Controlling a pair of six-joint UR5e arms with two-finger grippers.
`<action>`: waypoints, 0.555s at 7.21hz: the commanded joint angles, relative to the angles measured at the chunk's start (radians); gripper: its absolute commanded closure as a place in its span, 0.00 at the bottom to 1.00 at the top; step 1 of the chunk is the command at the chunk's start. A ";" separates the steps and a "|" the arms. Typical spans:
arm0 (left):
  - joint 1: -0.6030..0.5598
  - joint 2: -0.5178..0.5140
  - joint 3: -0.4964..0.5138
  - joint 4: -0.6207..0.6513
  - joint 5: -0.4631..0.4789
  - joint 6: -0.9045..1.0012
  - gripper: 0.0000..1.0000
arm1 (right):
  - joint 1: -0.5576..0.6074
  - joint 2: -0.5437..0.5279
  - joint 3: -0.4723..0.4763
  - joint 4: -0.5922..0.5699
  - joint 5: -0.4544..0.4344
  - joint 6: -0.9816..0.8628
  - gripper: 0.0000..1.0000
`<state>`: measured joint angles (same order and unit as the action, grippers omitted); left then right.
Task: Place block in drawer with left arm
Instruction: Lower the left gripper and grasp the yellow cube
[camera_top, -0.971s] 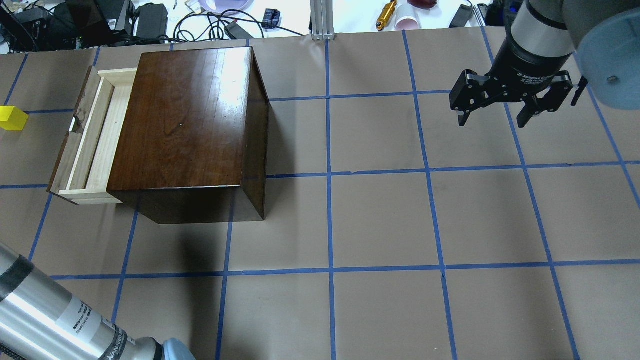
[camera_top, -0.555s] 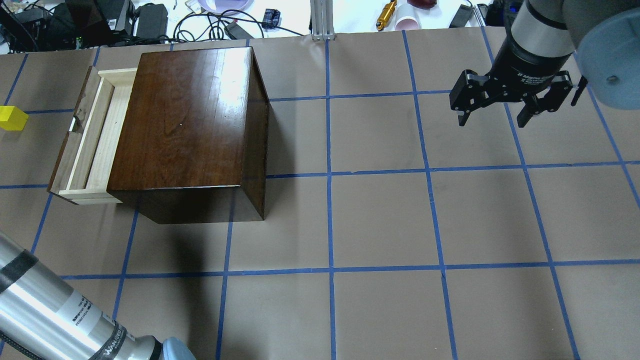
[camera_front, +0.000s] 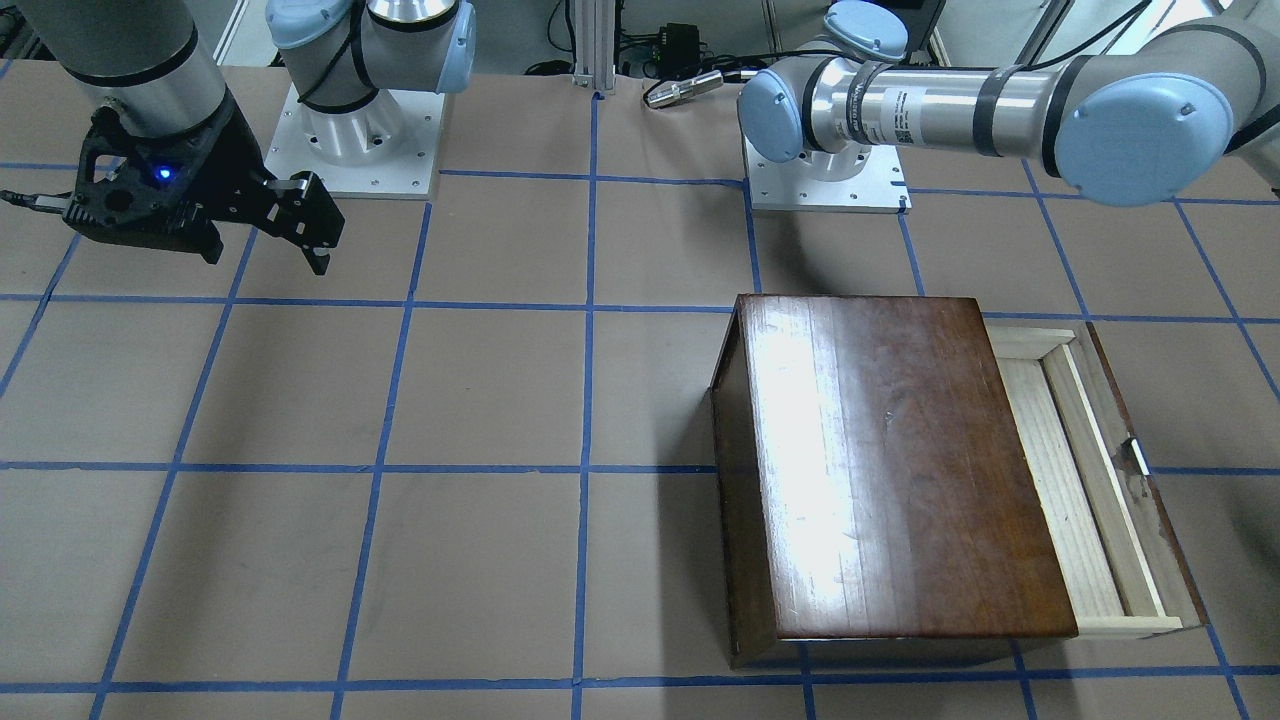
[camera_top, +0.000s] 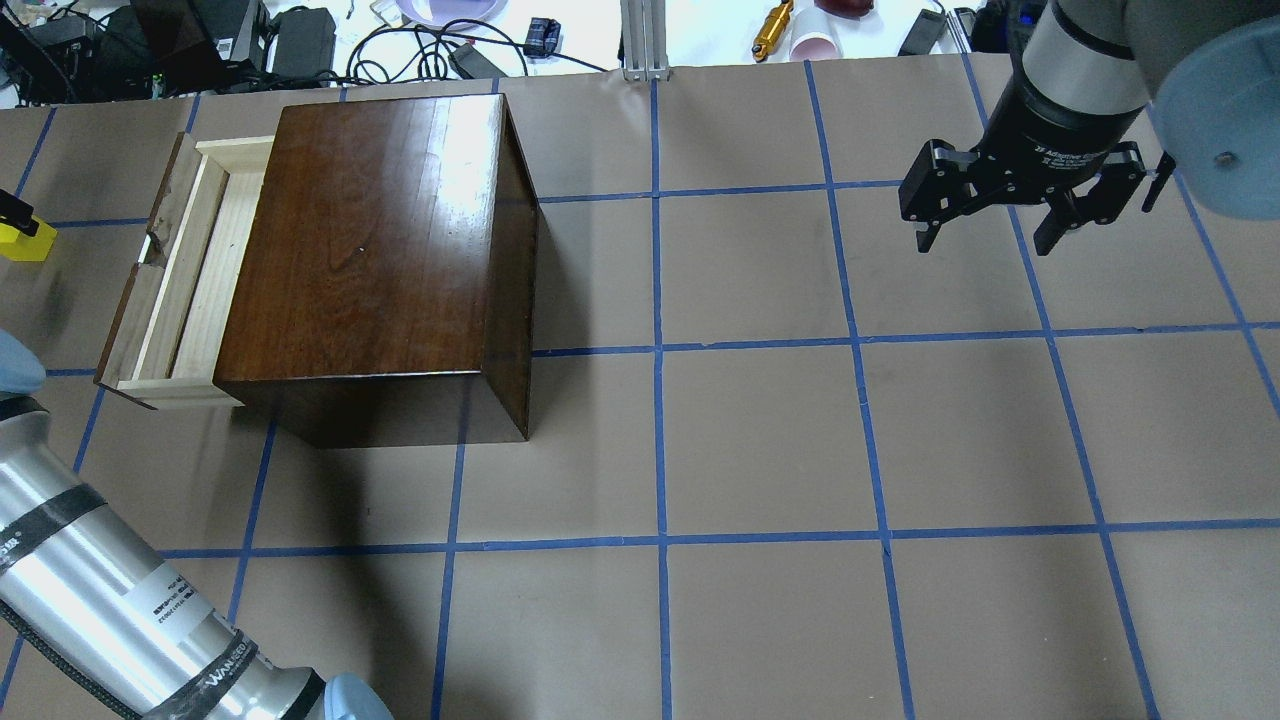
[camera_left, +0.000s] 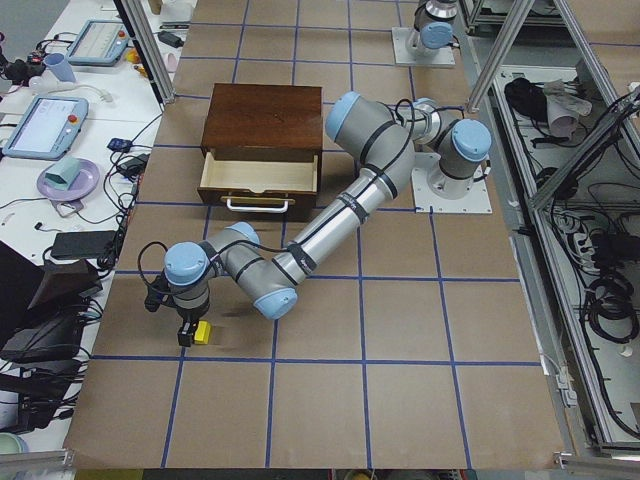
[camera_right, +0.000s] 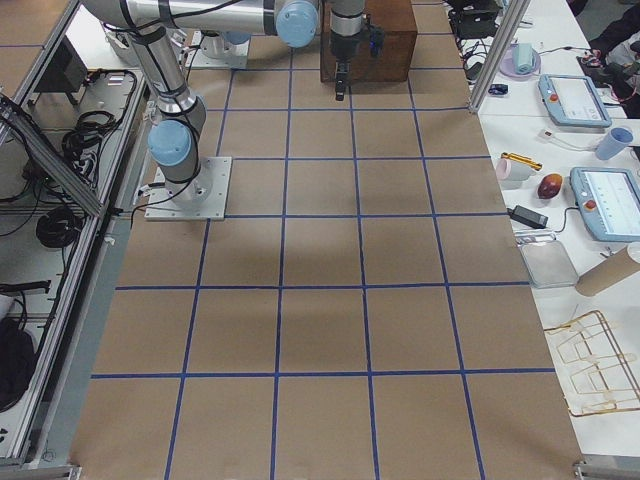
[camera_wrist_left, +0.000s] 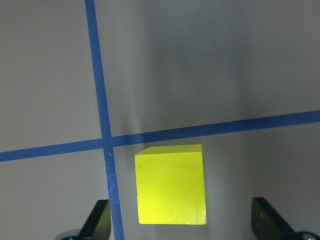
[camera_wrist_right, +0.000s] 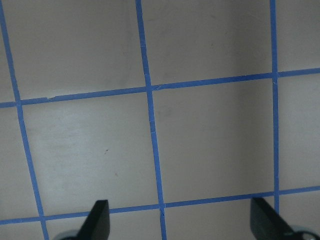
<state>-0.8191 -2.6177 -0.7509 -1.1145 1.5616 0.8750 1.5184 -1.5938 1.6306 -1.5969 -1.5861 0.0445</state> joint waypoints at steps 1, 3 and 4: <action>0.000 -0.048 0.038 0.010 0.000 -0.019 0.00 | 0.000 0.000 0.000 0.000 0.000 0.000 0.00; 0.000 -0.053 0.036 0.012 0.000 -0.019 0.42 | 0.000 0.000 0.000 0.000 0.000 0.000 0.00; 0.000 -0.050 0.036 0.010 -0.003 -0.019 0.93 | 0.000 0.000 0.000 0.000 0.000 0.000 0.00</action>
<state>-0.8192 -2.6678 -0.7154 -1.1043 1.5606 0.8564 1.5182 -1.5938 1.6311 -1.5969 -1.5861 0.0445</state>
